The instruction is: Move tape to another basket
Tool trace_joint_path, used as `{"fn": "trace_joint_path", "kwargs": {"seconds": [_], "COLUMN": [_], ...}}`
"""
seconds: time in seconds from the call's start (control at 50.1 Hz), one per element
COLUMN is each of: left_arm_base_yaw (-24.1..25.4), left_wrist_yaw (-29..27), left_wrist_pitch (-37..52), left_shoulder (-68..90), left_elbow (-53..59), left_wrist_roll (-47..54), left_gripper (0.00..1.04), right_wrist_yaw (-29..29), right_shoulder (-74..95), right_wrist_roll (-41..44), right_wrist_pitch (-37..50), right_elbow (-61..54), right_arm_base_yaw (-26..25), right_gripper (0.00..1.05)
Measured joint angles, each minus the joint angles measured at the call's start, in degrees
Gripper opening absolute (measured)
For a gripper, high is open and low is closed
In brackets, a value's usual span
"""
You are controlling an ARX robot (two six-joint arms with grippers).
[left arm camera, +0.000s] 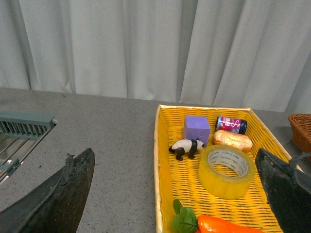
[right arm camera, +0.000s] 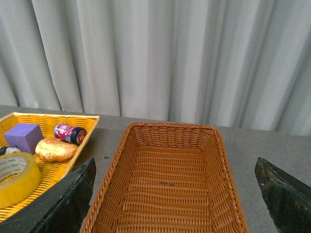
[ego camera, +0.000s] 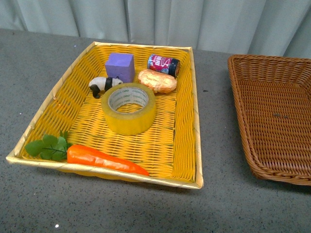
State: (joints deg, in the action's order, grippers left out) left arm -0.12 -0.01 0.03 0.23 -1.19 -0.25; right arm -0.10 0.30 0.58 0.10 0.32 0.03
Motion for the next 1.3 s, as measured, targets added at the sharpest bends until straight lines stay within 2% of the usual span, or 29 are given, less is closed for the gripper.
{"fn": "trace_joint_path", "kwargs": {"seconds": [0.28, 0.3, 0.359, 0.439, 0.479, 0.559, 0.639, 0.719, 0.859, 0.959, 1.298], "left_arm_base_yaw": [0.0, 0.48, 2.54, 3.28, 2.91, 0.22, -4.28, -8.37, -14.12, -16.06, -19.21], "left_wrist_yaw": [0.04, 1.03, 9.46, 12.79, 12.5, 9.29, 5.57, 3.17, -3.08, -3.52, -5.27], "left_wrist_pitch": [-0.02, -0.42, -5.97, -5.07, -3.8, 5.16, 15.63, 20.9, 20.28, 17.22, 12.87], "left_shoulder": [0.0, 0.26, 3.74, 9.79, 12.13, 24.59, 41.55, 57.0, 77.9, 87.73, 101.33], "left_elbow": [0.0, -0.11, -1.92, -2.27, -2.47, -4.48, -9.07, -14.95, -25.57, -32.06, -43.17], "left_wrist_roll": [0.0, -0.42, -2.4, -4.2, -4.59, -5.62, -8.41, -12.22, -15.61, -18.97, -21.86], "left_gripper": [0.98, 0.98, 0.98, 0.98, 0.98, 0.98, 0.98, 0.98, 0.98, 0.98, 0.98], "right_wrist_yaw": [0.0, -0.02, 0.0, -0.02, 0.0, 0.0, -0.02, -0.02, 0.0, -0.02, 0.0], "right_shoulder": [0.0, 0.0, 0.0, -0.04, -0.04, -0.07, -0.07, -0.07, -0.07, -0.07, -0.07], "right_wrist_roll": [0.0, 0.0, -0.02, 0.0, 0.0, 0.0, 0.0, 0.0, 0.0, 0.0, -0.02], "right_wrist_pitch": [0.0, 0.0, 0.0, 0.0, 0.0, 0.0, 0.0, 0.0, 0.0, 0.0, 0.0], "right_elbow": [0.0, 0.0, 0.0, 0.0, 0.0, 0.0, 0.0, 0.0, 0.0, 0.0, 0.0], "right_arm_base_yaw": [0.0, 0.0, 0.0, 0.0, 0.0, 0.0, 0.0, 0.0, 0.0, 0.0, 0.0], "right_gripper": [0.96, 0.96, 0.96, 0.96, 0.96, 0.96, 0.96, 0.96, 0.96, 0.96, 0.96]}}
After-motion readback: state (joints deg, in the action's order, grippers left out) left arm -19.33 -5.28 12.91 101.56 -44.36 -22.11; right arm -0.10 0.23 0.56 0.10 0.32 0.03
